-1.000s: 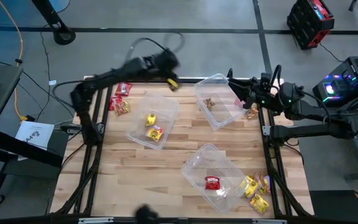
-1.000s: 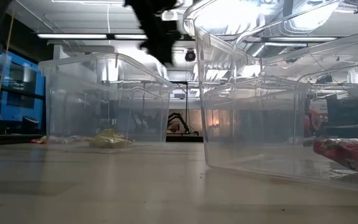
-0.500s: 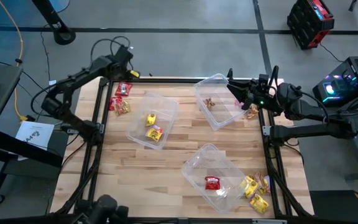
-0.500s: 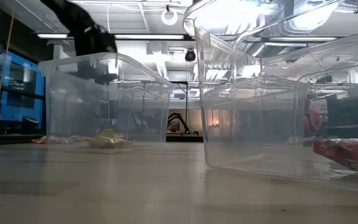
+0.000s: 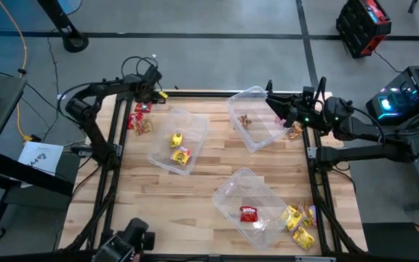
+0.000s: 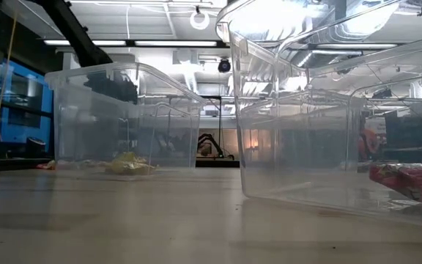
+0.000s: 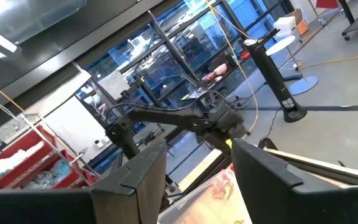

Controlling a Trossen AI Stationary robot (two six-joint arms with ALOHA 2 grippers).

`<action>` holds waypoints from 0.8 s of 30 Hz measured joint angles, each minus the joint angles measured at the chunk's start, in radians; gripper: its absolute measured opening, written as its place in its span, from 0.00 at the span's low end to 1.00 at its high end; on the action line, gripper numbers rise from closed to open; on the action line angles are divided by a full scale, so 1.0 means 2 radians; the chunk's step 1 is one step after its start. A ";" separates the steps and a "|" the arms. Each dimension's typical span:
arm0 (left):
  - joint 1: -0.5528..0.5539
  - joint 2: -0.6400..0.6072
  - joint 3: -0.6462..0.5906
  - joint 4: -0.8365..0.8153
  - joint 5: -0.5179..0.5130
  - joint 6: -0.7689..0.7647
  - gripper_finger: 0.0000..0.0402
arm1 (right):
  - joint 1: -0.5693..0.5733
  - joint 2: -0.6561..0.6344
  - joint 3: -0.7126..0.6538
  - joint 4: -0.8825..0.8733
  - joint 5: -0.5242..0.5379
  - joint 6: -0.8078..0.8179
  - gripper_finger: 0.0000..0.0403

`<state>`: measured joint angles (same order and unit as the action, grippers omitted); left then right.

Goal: Sort candy
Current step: Put the red candy into the bottom right transparent bin

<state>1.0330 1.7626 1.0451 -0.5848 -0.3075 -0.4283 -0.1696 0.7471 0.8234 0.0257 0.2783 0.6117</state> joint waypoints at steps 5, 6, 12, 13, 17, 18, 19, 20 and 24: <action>-0.003 0.034 0.007 -0.005 -0.005 0.024 0.33 | 0.001 0.000 0.000 -0.004 -0.004 0.007 0.44; -0.003 0.036 0.011 -0.004 -0.002 0.035 0.30 | 0.001 0.000 0.000 -0.004 -0.004 0.008 0.44; -0.002 0.044 0.019 -0.026 0.003 0.056 0.03 | 0.001 0.000 0.000 -0.009 -0.004 0.006 0.44; 0.000 0.044 0.023 -0.029 0.017 0.056 0.02 | 0.001 0.000 0.000 -0.012 -0.004 0.006 0.44; -0.001 0.022 0.026 -0.040 0.047 0.050 0.00 | 0.001 0.000 0.000 -0.022 -0.004 0.005 0.44; -0.003 0.007 0.026 -0.035 0.049 0.050 0.00 | 0.001 0.000 0.000 -0.023 -0.005 0.005 0.44; -0.004 -0.010 0.027 -0.030 0.049 0.050 0.00 | 0.001 0.000 0.000 -0.025 -0.005 0.005 0.44; -0.004 -0.030 0.027 -0.024 0.049 0.050 0.00 | 0.001 0.000 0.000 -0.027 -0.005 0.005 0.44; -0.003 -0.123 0.027 0.010 0.050 0.050 0.00 | 0.001 0.000 0.000 -0.027 -0.008 0.005 0.44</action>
<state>1.0268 1.5165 1.0998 -0.5644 -0.2078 -0.3290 -0.1677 0.7467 0.8234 -0.0292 0.2613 0.6207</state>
